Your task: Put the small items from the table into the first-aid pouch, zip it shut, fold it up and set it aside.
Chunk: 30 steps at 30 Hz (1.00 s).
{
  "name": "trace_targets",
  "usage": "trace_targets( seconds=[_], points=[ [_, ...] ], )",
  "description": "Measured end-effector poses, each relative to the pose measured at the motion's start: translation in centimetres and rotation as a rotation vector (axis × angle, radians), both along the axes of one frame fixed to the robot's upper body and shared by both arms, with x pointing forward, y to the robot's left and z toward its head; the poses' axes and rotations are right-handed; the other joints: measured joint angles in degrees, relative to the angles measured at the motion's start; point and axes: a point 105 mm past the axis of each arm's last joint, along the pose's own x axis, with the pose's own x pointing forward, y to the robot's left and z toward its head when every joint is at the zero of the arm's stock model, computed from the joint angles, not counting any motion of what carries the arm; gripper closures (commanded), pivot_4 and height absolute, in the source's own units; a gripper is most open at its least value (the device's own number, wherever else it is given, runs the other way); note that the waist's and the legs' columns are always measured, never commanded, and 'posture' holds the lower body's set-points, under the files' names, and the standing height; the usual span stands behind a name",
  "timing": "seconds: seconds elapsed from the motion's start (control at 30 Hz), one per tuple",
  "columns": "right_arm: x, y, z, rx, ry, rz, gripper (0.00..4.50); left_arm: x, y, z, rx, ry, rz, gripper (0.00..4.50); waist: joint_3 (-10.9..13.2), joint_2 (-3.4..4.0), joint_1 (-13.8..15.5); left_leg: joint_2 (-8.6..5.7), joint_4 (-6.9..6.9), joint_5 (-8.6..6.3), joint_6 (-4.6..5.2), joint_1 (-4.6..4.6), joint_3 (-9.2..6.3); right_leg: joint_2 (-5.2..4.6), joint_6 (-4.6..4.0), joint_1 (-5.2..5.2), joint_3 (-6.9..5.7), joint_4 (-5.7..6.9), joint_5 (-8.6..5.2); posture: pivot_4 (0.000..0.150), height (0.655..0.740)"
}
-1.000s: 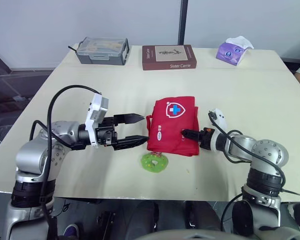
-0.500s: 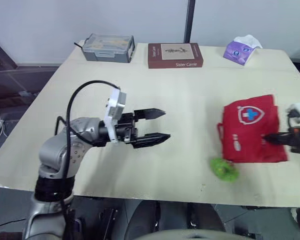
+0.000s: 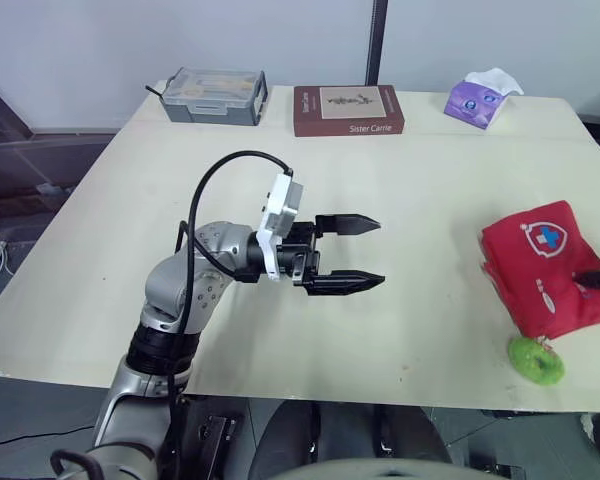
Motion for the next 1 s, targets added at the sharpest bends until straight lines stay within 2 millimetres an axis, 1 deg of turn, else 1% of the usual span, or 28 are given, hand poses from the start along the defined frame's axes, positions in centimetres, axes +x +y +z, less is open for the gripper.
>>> trace_targets(
  seconds=[0.03, 0.07, 0.1, 0.13, 0.17, 0.2, 0.27, 0.3, 0.33, 0.37, 0.4, 0.43, 0.47, 0.53, 0.6, 0.67, 0.73, 0.77, 0.83, 0.87, 0.93, 1.0],
  points=[
    [-0.8, -0.2, 0.8, -0.017, -0.056, 0.008, 0.05, 0.1, 0.1, 0.1, -0.003, 0.001, 0.007, 0.0, -0.01, 0.01, 0.21, 0.0, -0.02, -0.01, 0.0, -0.02, -0.04, 0.0, 0.03, 0.01, -0.03, -0.02, -0.02, 0.15, 0.74],
    [-1.1, -0.1, 1.8, -0.028, -0.111, 0.023, 0.05, 0.4, 0.3, 0.0, -0.006, 0.009, 0.025, 0.0, -0.01, 0.01, 0.22, 0.0, -0.02, -0.02, 0.0, -0.01, -0.03, 0.01, 0.06, 0.01, -0.03, -0.01, -0.03, 0.15, 0.74],
    [-1.3, 0.6, 3.2, -0.03, -0.248, 0.044, 0.05, 0.8, 0.5, 0.0, -0.016, 0.023, 0.055, 0.0, -0.04, -0.12, 0.27, 0.01, -0.1, -0.02, 0.0, -0.01, -0.11, 0.03, 0.1, 0.03, -0.08, -0.08, -0.05, 0.15, 0.74],
    [-1.3, 2.3, 4.5, 0.003, -0.416, 0.093, 0.05, 1.4, 0.8, 0.0, -0.032, 0.043, 0.101, 0.0, -0.08, -0.26, 0.13, 0.11, 0.0, -0.04, -0.04, 0.01, -0.14, 0.19, 0.4, 0.06, -0.07, -0.07, -0.23, 0.15, 0.74],
    [-1.8, 4.2, 6.0, 0.036, -0.586, 0.146, 0.05, 2.1, 1.1, 0.0, -0.054, 0.06, 0.157, 0.0, -0.04, -0.29, 0.04, 0.16, -0.01, -0.04, -0.04, 0.03, -0.19, 0.26, 0.44, 0.08, -0.06, -0.07, -0.23, 0.15, 0.74],
    [-2.0, 4.8, 6.4, 0.045, -0.625, 0.165, 0.05, 2.3, 1.2, 0.0, -0.059, 0.066, 0.174, 0.0, -0.03, -0.26, 0.0, 0.17, 0.02, -0.04, -0.04, 0.06, -0.17, 0.26, 0.44, 0.09, -0.04, -0.03, -0.23, 0.15, 0.74],
    [-2.6, 8.2, 7.8, 0.148, -0.784, 0.224, 0.05, 3.8, 2.1, -0.1, -0.105, 0.092, 0.323, 0.0, 0.01, -0.21, -0.24, 0.21, 0.09, -0.02, -0.08, 0.18, -0.13, 0.27, 0.44, 0.11, 0.08, 0.2, -0.22, 0.15, 0.74],
    [-2.8, 10.4, 8.4, 0.205, -0.84, 0.268, 0.05, 4.6, 2.8, -0.5, -0.111, 0.108, 0.407, 0.0, 0.03, -0.22, -0.42, 0.22, 0.09, 0.1, -0.24, 0.22, -0.13, 0.3, 0.37, 0.12, 0.13, 0.22, -0.14, 0.15, 0.74],
    [-2.7, 11.6, 8.7, 0.237, -0.871, 0.286, 0.05, 4.9, 3.2, -0.6, -0.13, 0.122, 0.448, 0.0, 0.03, -0.23, -0.51, 0.24, 0.09, 0.16, -0.32, 0.22, -0.14, 0.36, 0.29, 0.12, 0.18, 0.22, -0.11, 0.15, 0.74],
    [-2.3, 14.1, 8.6, 0.3, -0.916, 0.318, 0.05, 5.1, 4.0, -1.0, -0.136, 0.135, 0.502, 0.0, 0.0, -0.34, -0.75, 0.28, 0.09, 0.19, -0.35, 0.28, -0.14, 0.44, 0.17, 0.12, 0.23, 0.22, -0.12, 0.15, 0.74],
    [-2.0, 16.3, 8.0, 0.354, -0.919, 0.353, 0.05, 5.2, 4.6, -1.3, -0.13, 0.145, 0.531, 0.0, -0.08, -0.52, -1.05, 0.39, 0.11, 0.2, -0.38, 0.31, -0.14, 0.52, 0.09, 0.13, 0.21, 0.22, -0.11, 0.15, 0.74],
    [-2.0, 17.4, 7.4, 0.383, -0.905, 0.376, 0.05, 5.2, 4.9, -1.5, -0.124, 0.148, 0.539, 0.0, -0.08, -0.54, -1.24, 0.42, 0.09, 0.2, -0.38, 0.29, -0.15, 0.56, 0.01, 0.1, 0.21, 0.22, -0.09, 0.15, 0.74],
    [-1.6, 20.0, 6.1, 0.45, -0.871, 0.421, 0.05, 4.8, 5.7, -2.0, -0.095, 0.143, 0.551, 0.0, -0.08, -0.54, -1.54, 0.43, 0.03, 0.2, -0.39, 0.3, -0.1, 0.57, -0.01, 0.04, 0.26, 0.22, -0.09, 0.15, 0.74],
    [-1.6, 23.3, 3.6, 0.513, -0.783, 0.493, 0.05, 3.7, 7.2, -2.4, -0.037, 0.122, 0.551, 0.0, 0.05, -0.31, -1.37, 0.38, -0.03, 0.2, -0.39, 0.19, -0.04, 0.52, -0.31, -0.07, 0.32, 0.23, 0.04, 0.15, 0.74],
    [-1.9, 24.0, 2.8, 0.504, -0.763, 0.526, 0.05, 2.8, 8.3, -2.8, 0.005, 0.118, 0.545, 0.0, 0.05, -0.3, -0.95, 0.32, -0.03, 0.19, -0.38, 0.16, -0.06, 0.46, -0.39, -0.04, 0.29, 0.19, 0.0, 0.15, 0.74],
    [-2.6, 23.9, 1.5, 0.481, -0.724, 0.546, 0.05, 1.8, 10.3, -3.8, 0.074, 0.138, 0.556, 0.0, 0.04, -0.3, -0.47, 0.29, -0.03, 0.14, -0.33, 0.15, -0.04, 0.4, -0.4, -0.02, 0.29, 0.12, -0.02, 0.15, 0.74],
    [-3.7, 23.1, 0.0, 0.46, -0.669, 0.542, 0.05, 0.7, 11.8, -4.5, 0.131, 0.161, 0.549, 0.0, 0.04, -0.31, 0.18, 0.28, -0.03, 0.11, -0.29, 0.11, -0.01, 0.34, -0.4, -0.02, 0.29, 0.01, -0.04, 0.15, 0.74],
    [-4.0, 22.8, -0.1, 0.449, -0.664, 0.543, 0.05, 0.4, 12.2, -4.7, 0.145, 0.17, 0.548, 0.0, 0.04, -0.31, 0.28, 0.28, -0.04, 0.1, -0.28, 0.11, 0.0, 0.33, -0.4, -0.02, 0.29, -0.01, -0.04, 0.15, 0.74],
    [-6.0, 20.8, -1.3, 0.399, -0.609, 0.504, 0.05, -0.9, 14.3, -5.8, 0.21, 0.215, 0.56, 0.0, 0.05, -0.3, 0.37, 0.28, -0.07, 0.06, -0.24, 0.15, -0.01, 0.24, -0.38, -0.02, 0.22, -0.02, -0.08, 0.15, 0.74],
    [-6.7, 19.7, -1.7, 0.376, -0.587, 0.475, 0.05, -1.3, 15.2, -5.9, 0.222, 0.222, 0.575, 0.0, 0.05, -0.3, 0.32, 0.29, -0.06, 0.06, -0.25, 0.16, -0.01, 0.19, -0.2, -0.02, 0.18, -0.01, -0.18, 0.15, 0.74],
    [-7.5, 19.2, -1.7, 0.363, -0.585, 0.471, 0.05, -1.7, 15.6, -6.0, 0.238, 0.219, 0.573, 0.0, 0.07, -0.28, 0.17, 0.41, 0.01, 0.08, -0.3, 0.23, 0.03, -0.2, -0.15, -0.02, -0.06, 0.0, -0.2, 0.15, 0.74],
    [-8.5, 18.9, -1.7, 0.355, -0.575, 0.473, 0.05, -2.3, 16.4, -6.5, 0.249, 0.231, 0.579, 0.0, 0.05, -0.23, 0.06, 0.67, 0.01, -0.04, -0.58, 0.33, 0.17, -0.62, -0.15, -0.03, -0.53, -0.01, -0.2, 0.15, 0.74]
  ],
)
